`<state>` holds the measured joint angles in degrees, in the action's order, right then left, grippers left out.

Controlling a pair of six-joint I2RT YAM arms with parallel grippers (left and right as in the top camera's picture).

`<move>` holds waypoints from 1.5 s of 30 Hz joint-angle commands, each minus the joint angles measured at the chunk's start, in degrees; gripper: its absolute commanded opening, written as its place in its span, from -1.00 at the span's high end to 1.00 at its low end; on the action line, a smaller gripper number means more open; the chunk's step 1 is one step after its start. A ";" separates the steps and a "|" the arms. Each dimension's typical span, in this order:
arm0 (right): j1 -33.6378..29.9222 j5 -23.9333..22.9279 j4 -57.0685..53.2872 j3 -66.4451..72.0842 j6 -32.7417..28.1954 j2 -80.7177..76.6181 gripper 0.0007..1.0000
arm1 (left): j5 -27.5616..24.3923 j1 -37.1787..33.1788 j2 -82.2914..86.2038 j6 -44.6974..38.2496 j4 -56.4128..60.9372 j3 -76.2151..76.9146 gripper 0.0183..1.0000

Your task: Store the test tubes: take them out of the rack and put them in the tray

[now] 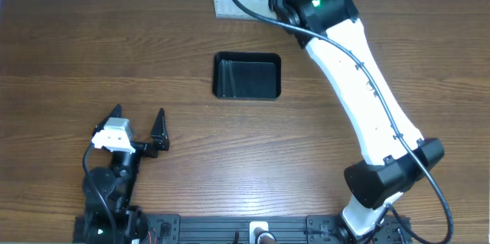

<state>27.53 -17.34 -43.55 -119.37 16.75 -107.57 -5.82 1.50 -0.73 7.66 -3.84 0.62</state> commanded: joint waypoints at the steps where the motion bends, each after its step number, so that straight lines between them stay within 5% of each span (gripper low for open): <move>1: 0.31 10.95 -6.97 5.27 7.15 -5.95 0.89 | -0.55 -0.22 0.35 -0.85 -0.09 -0.28 -1.00; 4: 0.59 13.70 -5.29 10.49 9.92 -8.96 0.89 | -0.55 -0.22 0.35 -0.85 -0.09 -0.28 -1.00; 33: 4.17 13.42 -3.32 17.46 11.96 -19.21 0.74 | -0.55 -0.24 0.35 -0.83 -0.09 -0.28 -1.00; 39: 4.50 12.81 -1.81 18.58 11.91 -18.99 0.18 | -0.55 -0.24 0.35 -0.85 -0.09 -0.28 -1.00; 45: 5.20 2.49 1.70 18.56 9.46 -11.45 -0.25 | -0.57 -0.22 0.35 -0.85 -0.09 -0.28 -1.00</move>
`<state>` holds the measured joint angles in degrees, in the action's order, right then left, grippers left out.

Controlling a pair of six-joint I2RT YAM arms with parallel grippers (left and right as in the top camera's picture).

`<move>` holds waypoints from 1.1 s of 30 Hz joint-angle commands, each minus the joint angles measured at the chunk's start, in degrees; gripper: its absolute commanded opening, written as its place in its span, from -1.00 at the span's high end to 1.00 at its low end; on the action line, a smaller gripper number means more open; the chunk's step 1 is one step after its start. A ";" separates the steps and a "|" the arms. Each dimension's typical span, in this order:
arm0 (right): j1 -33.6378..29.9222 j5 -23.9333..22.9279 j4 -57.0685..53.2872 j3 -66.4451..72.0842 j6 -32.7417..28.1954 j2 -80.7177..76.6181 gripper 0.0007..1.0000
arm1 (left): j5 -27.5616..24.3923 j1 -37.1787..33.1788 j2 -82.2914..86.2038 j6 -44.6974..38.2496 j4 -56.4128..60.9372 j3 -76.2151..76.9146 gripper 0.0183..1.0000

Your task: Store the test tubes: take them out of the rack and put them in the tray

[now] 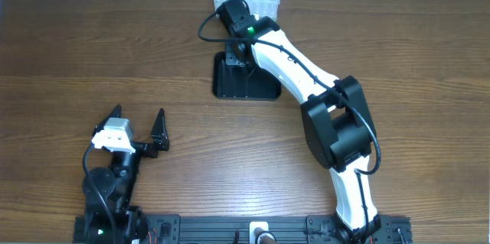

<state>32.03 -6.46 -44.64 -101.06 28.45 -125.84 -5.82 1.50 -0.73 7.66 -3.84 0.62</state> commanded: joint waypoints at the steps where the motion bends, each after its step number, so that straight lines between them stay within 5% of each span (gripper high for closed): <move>1: 0.24 -9.49 4.37 0.24 -4.00 8.11 -0.28 | -0.55 -0.22 0.35 -0.85 -0.09 -0.28 -1.00; 5: -5.07 -11.39 20.06 0.24 -16.37 11.96 -0.35 | -0.55 -0.22 0.35 -0.85 -0.09 -0.28 -1.00; 10: -11.23 -11.19 33.73 0.24 -23.74 9.01 -0.46 | -0.55 -0.22 0.35 -0.85 -0.09 -0.28 -1.00; 20: -12.87 -7.85 38.27 0.24 -23.78 0.61 -0.49 | -0.55 -0.22 0.35 -0.83 -0.09 -0.28 -1.00; 33: -12.66 -7.50 39.52 0.24 -20.04 -4.52 -0.25 | -0.55 -0.22 0.35 -0.85 -0.09 -0.28 -1.00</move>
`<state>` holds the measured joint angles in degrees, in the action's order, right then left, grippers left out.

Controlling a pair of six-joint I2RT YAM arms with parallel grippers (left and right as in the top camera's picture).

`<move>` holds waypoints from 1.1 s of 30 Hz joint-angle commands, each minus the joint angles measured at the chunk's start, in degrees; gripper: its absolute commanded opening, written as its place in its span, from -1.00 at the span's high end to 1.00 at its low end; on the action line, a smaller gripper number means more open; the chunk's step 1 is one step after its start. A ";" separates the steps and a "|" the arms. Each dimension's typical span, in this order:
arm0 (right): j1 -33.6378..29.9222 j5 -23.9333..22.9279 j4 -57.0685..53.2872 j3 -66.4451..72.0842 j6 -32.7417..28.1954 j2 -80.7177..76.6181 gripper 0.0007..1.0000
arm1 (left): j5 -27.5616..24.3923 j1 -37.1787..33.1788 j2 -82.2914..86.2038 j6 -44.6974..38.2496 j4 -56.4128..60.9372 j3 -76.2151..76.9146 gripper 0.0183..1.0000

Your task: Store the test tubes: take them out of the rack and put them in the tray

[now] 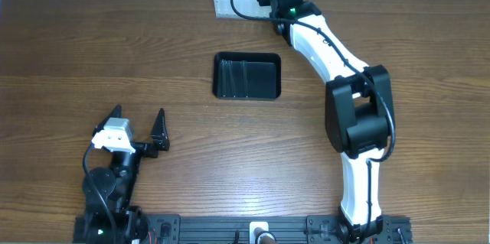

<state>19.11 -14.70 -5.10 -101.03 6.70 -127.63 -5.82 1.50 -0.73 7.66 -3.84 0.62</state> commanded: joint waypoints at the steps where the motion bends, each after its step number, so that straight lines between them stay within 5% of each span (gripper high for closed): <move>1: 0.26 0.72 -0.11 0.22 2.10 -2.80 -0.21 | -0.55 -0.22 0.35 -0.85 -0.09 -0.28 -1.00; 14: 0.42 1.79 0.20 0.22 2.71 -2.80 0.61 | -0.55 -0.22 0.35 -0.85 -0.09 -0.28 -1.00; 22: 0.48 1.77 0.20 0.22 2.69 -2.29 0.83 | -0.55 -0.22 0.35 -0.85 -0.09 -0.28 -1.00; 33: 0.59 1.29 0.87 0.15 2.45 12.61 0.83 | -0.55 -0.22 0.35 -0.83 -0.09 -0.28 -1.00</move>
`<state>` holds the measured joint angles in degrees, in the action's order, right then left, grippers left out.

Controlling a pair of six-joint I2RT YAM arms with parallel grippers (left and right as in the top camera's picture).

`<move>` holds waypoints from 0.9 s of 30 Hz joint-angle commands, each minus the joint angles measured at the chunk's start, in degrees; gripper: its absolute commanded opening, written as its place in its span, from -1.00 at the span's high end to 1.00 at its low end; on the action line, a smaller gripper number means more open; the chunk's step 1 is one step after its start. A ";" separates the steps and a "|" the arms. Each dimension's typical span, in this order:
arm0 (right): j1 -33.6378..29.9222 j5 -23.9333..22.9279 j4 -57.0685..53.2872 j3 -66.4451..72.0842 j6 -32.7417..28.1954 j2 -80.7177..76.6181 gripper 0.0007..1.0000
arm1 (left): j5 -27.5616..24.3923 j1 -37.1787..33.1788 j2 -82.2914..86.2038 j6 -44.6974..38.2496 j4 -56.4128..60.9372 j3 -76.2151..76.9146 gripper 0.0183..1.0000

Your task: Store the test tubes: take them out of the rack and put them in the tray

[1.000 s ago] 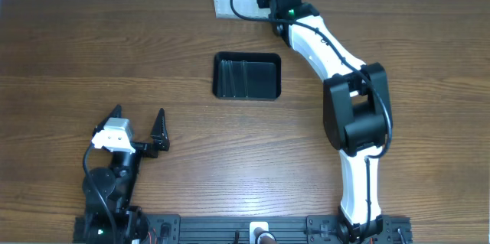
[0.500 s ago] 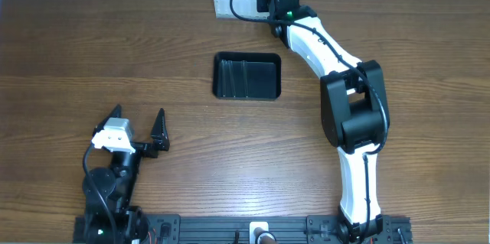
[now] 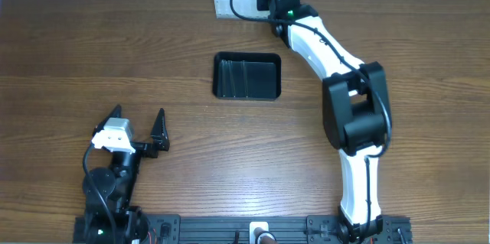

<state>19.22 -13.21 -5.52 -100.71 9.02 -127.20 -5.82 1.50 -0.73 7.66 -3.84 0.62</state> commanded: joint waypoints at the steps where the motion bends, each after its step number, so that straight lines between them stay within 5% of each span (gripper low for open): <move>1: 0.50 -0.17 1.27 -0.17 0.13 13.53 0.83 | -0.55 -0.22 0.35 -0.83 -0.09 -0.28 -1.00; 12: 6.84 0.33 -33.40 1.16 10.34 25.09 0.88 | -0.57 -0.24 0.35 -0.83 -0.09 -0.28 -1.00; 27: 8.98 0.26 -32.65 9.22 18.16 11.15 0.86 | -0.55 -0.24 0.35 -0.83 -0.09 -0.28 -1.00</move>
<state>28.27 -12.71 -38.52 -91.57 24.97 -114.15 -5.82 1.50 -0.73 7.66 -3.84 0.62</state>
